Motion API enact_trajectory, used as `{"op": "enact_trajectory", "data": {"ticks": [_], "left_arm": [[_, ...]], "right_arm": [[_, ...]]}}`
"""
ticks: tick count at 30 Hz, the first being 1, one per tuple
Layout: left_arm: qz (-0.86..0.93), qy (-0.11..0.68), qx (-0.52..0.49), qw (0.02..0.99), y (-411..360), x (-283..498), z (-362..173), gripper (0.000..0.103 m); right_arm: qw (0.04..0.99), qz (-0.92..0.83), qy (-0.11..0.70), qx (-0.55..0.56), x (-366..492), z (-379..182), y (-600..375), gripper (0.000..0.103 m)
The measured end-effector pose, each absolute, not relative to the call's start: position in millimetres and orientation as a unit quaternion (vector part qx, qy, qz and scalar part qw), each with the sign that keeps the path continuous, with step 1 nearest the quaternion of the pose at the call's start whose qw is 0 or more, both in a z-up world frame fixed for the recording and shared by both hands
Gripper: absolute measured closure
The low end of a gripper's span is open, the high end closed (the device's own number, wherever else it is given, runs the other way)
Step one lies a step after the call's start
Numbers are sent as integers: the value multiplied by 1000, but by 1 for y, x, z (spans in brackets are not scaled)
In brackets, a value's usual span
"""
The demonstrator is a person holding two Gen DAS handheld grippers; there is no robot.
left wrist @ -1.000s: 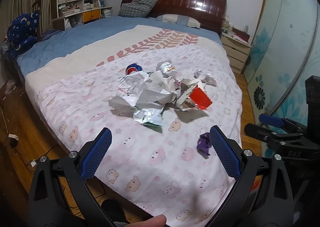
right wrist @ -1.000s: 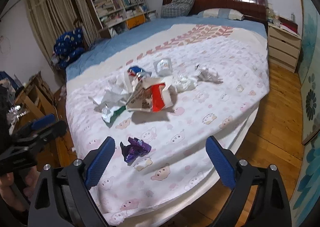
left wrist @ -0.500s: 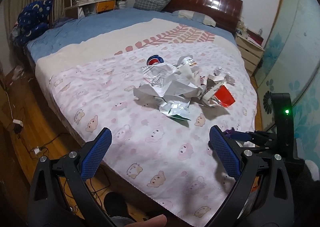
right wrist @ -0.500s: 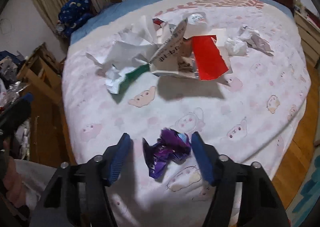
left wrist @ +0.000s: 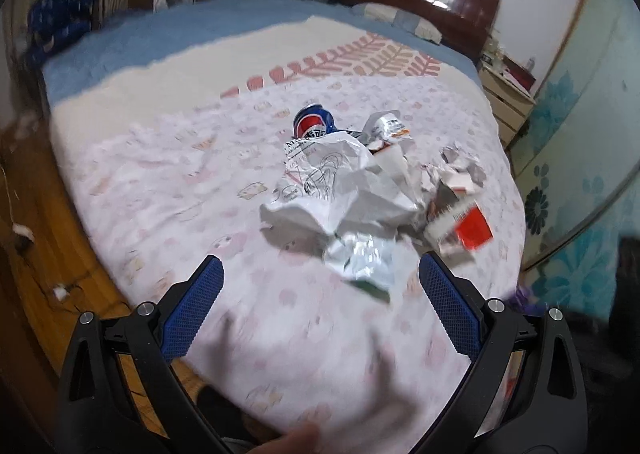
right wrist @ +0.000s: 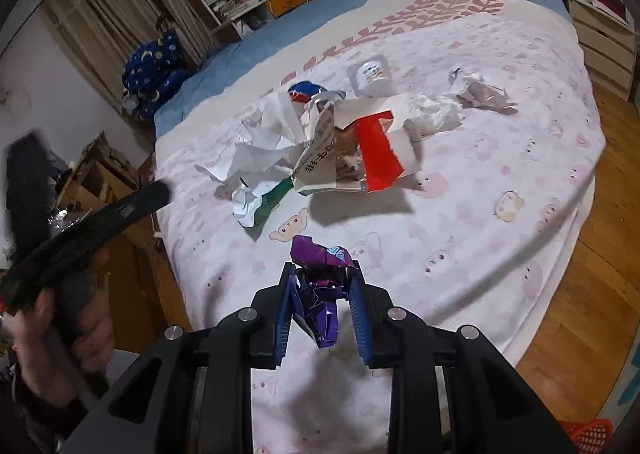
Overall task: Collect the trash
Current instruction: 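Grasp the purple wrapper with the right gripper while the left gripper grasps the white mask packet, then carry both items to the red basket and open both grippers over it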
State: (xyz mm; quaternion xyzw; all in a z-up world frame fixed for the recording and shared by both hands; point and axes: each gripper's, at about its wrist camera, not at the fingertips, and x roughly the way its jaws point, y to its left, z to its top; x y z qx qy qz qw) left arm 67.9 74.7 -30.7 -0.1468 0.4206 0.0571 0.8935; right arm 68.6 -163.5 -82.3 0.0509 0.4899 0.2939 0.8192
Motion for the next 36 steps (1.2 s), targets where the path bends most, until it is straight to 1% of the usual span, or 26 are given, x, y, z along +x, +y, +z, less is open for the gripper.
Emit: {"op": "enact_trajectory", "data": {"ticks": [6, 10, 13, 14, 15, 16, 17, 18, 19, 21, 24, 25, 29, 36], "left_arm": [[46, 471, -181, 862, 84, 125, -60, 6], [64, 488, -161, 856, 90, 143, -71, 6], [44, 493, -203, 845, 100, 148, -79, 7], [37, 492, -218, 842, 104, 149, -82, 11], [31, 493, -226, 840, 106, 149, -83, 26], [31, 495, -224, 839, 106, 150, -83, 36], [32, 499, -219, 838, 106, 150, -83, 48], [27, 502, -220, 836, 105, 150, -84, 56], [21, 503, -227, 834, 105, 150, -85, 59], [15, 502, -235, 832, 104, 150, -86, 71], [8, 490, -243, 837, 104, 147, -82, 79], [4, 485, -245, 840, 104, 145, -80, 80], [-5, 463, -253, 849, 105, 138, -70, 81], [-17, 413, -257, 873, 106, 112, -36, 82]], "right_arm": [[821, 290, 487, 65, 70, -80, -183, 76], [825, 285, 485, 60, 72, -82, -190, 76], [827, 282, 483, 60, 75, -82, -196, 76], [828, 280, 483, 59, 76, -82, -198, 76], [828, 277, 484, 59, 76, -82, -200, 76], [828, 277, 484, 60, 77, -82, -202, 76], [829, 276, 483, 60, 78, -82, -203, 76], [830, 275, 482, 59, 79, -82, -203, 76], [830, 274, 483, 60, 79, -82, -204, 76], [831, 274, 480, 61, 79, -81, -204, 76], [831, 275, 480, 62, 79, -81, -203, 76], [831, 275, 479, 61, 78, -81, -201, 76], [833, 279, 474, 55, 76, -80, -198, 76], [840, 281, 462, 54, 69, -72, -198, 76]]}}
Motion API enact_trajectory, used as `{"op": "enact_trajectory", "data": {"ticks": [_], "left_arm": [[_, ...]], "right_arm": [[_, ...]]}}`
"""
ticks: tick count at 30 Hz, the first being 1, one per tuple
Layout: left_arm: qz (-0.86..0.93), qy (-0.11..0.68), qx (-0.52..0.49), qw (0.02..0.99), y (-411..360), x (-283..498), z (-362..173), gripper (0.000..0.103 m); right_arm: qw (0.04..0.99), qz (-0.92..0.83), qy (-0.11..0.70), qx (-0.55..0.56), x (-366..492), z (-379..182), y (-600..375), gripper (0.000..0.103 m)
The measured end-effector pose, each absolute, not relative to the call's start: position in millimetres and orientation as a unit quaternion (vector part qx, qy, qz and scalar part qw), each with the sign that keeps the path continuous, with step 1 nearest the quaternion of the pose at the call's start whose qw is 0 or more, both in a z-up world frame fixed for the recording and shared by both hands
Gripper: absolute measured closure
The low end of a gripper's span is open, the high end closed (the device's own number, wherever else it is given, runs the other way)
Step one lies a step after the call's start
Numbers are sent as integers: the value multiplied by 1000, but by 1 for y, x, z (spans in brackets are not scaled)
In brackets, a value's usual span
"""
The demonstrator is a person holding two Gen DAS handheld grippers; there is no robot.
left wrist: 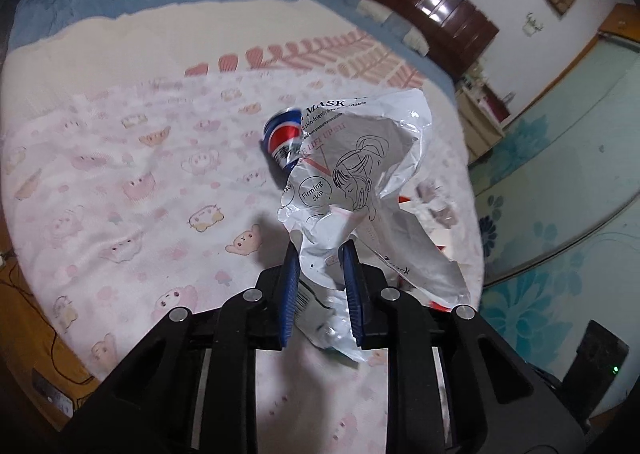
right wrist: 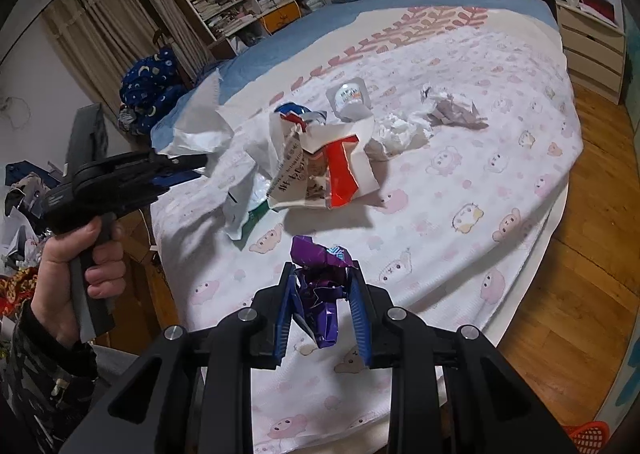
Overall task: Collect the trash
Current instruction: 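Carry both items to the red basket and open both grippers over it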
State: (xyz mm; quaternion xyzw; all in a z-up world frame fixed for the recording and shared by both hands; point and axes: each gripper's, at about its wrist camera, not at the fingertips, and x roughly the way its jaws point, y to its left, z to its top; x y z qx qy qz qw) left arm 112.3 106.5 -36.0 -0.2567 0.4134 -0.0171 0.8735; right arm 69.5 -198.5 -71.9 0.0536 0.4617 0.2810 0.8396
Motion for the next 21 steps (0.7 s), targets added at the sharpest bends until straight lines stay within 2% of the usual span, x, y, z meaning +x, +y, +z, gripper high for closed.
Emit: {"op": "enact_trajectory", "data": {"ticks": [5, 11, 16, 21], "left_arm": [[-20, 372, -228, 899, 93, 83, 3, 82], [-72, 325, -173, 927, 15, 60, 73, 81], [-186, 311, -111, 925, -119, 48, 121, 81], [-304, 343, -59, 887, -276, 37, 106, 81]], "right_arm": [[864, 276, 420, 37, 56, -46, -207, 76], [909, 246, 331, 63, 16, 33, -285, 76], [949, 126, 281, 68, -44, 75, -412, 76], [944, 2, 317, 95, -110, 36, -539, 76]]}}
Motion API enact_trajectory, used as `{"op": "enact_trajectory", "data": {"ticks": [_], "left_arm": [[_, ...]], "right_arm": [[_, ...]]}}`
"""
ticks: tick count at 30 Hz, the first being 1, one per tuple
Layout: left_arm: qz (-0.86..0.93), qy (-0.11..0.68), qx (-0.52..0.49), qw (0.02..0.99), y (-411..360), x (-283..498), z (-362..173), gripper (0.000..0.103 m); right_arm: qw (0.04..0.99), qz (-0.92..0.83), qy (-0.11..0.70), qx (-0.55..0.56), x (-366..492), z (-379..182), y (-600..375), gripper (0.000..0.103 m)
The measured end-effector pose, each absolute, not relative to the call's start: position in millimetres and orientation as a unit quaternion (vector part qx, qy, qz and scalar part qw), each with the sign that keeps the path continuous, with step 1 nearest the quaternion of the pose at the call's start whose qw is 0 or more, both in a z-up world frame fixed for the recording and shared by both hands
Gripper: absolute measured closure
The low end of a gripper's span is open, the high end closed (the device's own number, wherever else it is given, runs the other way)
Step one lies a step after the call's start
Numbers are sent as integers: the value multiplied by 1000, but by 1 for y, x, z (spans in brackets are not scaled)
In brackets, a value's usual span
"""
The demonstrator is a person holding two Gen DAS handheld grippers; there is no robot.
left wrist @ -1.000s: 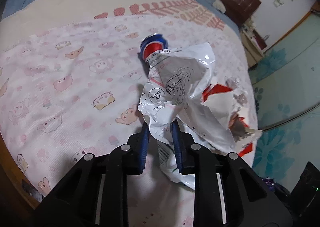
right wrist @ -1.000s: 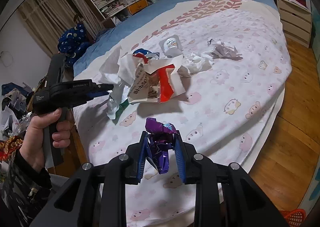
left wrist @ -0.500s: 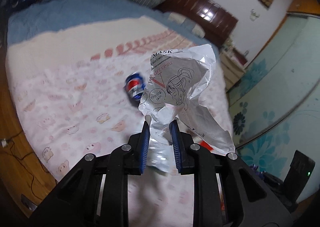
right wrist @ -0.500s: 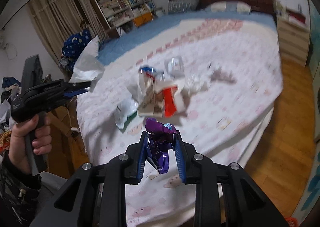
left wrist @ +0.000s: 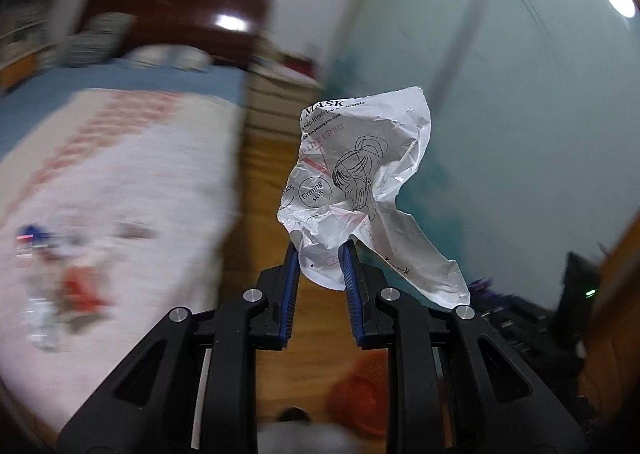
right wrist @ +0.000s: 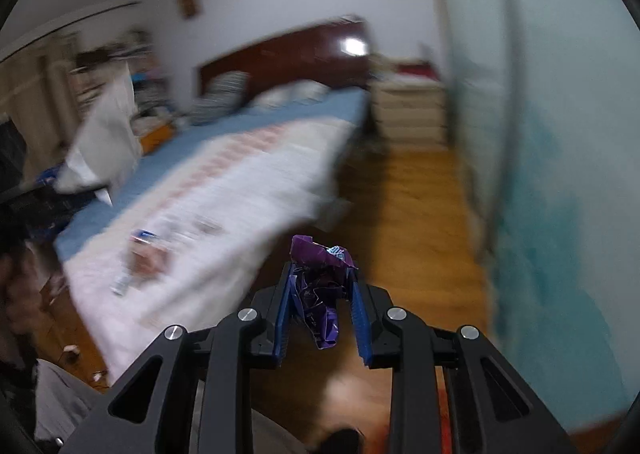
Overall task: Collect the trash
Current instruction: 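Carry both items to the red basket and open both grippers over it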
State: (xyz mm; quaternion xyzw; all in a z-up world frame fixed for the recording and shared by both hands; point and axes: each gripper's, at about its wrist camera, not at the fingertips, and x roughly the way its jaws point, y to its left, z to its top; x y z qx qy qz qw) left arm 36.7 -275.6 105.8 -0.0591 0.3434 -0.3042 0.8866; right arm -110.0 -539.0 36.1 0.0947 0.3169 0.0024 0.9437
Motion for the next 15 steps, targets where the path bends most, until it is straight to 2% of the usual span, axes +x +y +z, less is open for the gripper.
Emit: {"op": "enact_trajectory", "data": {"ticks": [2, 5, 9, 12, 15], "left_arm": [[-332, 376, -28, 864, -337, 31, 79, 82], [-366, 449, 26, 815, -428, 22, 11, 82], [-365, 547, 103, 747, -511, -3, -106, 82], [-354, 594, 129, 711, -535, -18, -145, 82], [-353, 578, 203, 707, -551, -33, -158, 81]], "right_arm": [[927, -41, 353, 118, -133, -3, -585, 76], [893, -86, 410, 161, -166, -72, -640, 76], [851, -117, 465, 215, -199, -153, -683, 76], [835, -132, 476, 242, -210, -187, -697, 76], [826, -136, 479, 265, -207, -207, -707, 76]]}}
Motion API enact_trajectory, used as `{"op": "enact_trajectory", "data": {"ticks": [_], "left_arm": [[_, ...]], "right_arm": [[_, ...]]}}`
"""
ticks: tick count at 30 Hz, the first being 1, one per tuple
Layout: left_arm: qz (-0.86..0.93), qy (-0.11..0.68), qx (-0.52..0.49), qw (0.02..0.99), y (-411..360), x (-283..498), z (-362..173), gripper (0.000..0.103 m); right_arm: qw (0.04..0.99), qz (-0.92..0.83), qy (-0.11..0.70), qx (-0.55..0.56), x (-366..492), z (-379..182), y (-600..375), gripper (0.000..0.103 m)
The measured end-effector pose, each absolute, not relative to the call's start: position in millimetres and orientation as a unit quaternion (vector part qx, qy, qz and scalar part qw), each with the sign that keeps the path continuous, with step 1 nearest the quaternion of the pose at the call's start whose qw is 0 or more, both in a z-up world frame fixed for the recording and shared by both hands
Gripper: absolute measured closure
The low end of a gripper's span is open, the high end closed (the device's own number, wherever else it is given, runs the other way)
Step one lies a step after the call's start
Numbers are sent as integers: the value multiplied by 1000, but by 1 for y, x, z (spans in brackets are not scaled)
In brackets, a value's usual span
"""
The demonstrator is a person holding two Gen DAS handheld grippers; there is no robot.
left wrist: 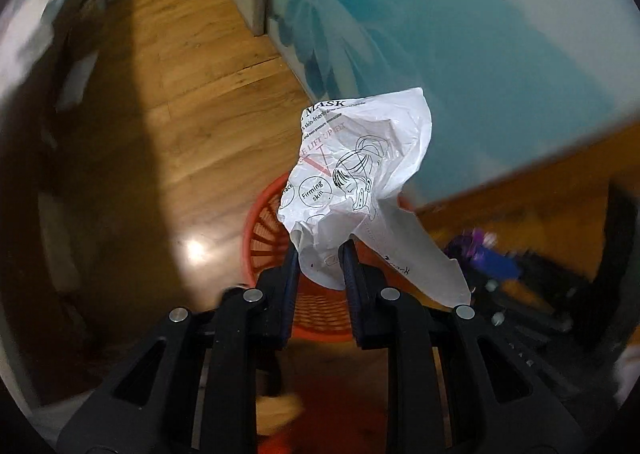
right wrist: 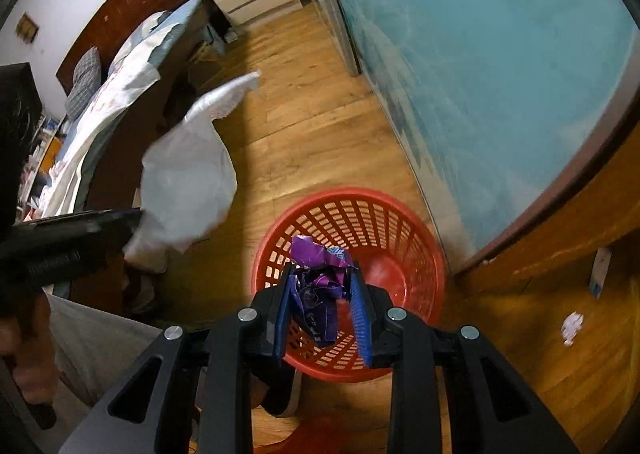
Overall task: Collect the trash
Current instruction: 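Carry both items to the red basket and open both grippers over it, then move both open grippers back over the bed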
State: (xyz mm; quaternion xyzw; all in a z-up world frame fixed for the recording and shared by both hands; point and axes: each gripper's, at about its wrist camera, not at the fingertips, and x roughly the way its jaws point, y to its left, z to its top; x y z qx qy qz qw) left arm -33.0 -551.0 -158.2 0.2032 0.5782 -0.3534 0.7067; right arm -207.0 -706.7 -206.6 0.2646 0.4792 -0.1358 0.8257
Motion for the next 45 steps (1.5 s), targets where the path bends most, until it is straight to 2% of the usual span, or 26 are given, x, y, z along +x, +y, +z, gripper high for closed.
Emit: {"op": "enact_trajectory", "data": {"ticks": [4, 7, 8, 9, 10, 11, 12, 16, 26, 32, 37, 39, 40, 45], "left_arm": [[-341, 591, 219, 698, -554, -28, -168, 81], [-329, 591, 230, 700, -565, -22, -168, 76], [-328, 593, 227, 699, -563, -21, -168, 72], [-330, 592, 227, 699, -563, -21, -168, 62], [-327, 592, 229, 700, -562, -23, -167, 55], [-323, 592, 230, 702, -562, -26, -165, 43], [-322, 591, 231, 702, -562, -26, -164, 38], [-329, 582, 236, 706, -563, -30, -157, 38], [-329, 566, 210, 726, -543, -31, -136, 38], [-334, 529, 148, 766, -502, -22, -84, 38], [-285, 433, 103, 849, -412, 15, 16, 36], [-255, 395, 86, 878, -363, 27, 51, 26], [-229, 371, 74, 897, -327, 32, 71, 25], [-132, 327, 29, 935, -189, 41, 104, 23]], "right_arm": [[821, -137, 480, 276, -200, -222, -708, 73], [820, -148, 480, 275, -203, -230, -711, 64], [821, -148, 477, 275, -203, -230, -712, 60], [823, -149, 475, 272, -202, -232, -711, 55], [824, -151, 475, 269, -201, -232, -712, 43], [825, -154, 474, 268, -201, -231, -712, 37], [825, -162, 470, 268, -202, -229, -714, 37], [822, -176, 447, 304, -210, -223, -726, 37], [839, -182, 421, 292, -212, -183, -723, 37], [857, -166, 398, 281, -203, -140, -708, 37], [888, -127, 375, 235, -171, -81, -673, 36], [904, -101, 359, 210, -148, -48, -648, 35], [910, -88, 352, 200, -136, -34, -635, 35], [940, 3, 307, 152, -70, 39, -541, 34]]}}
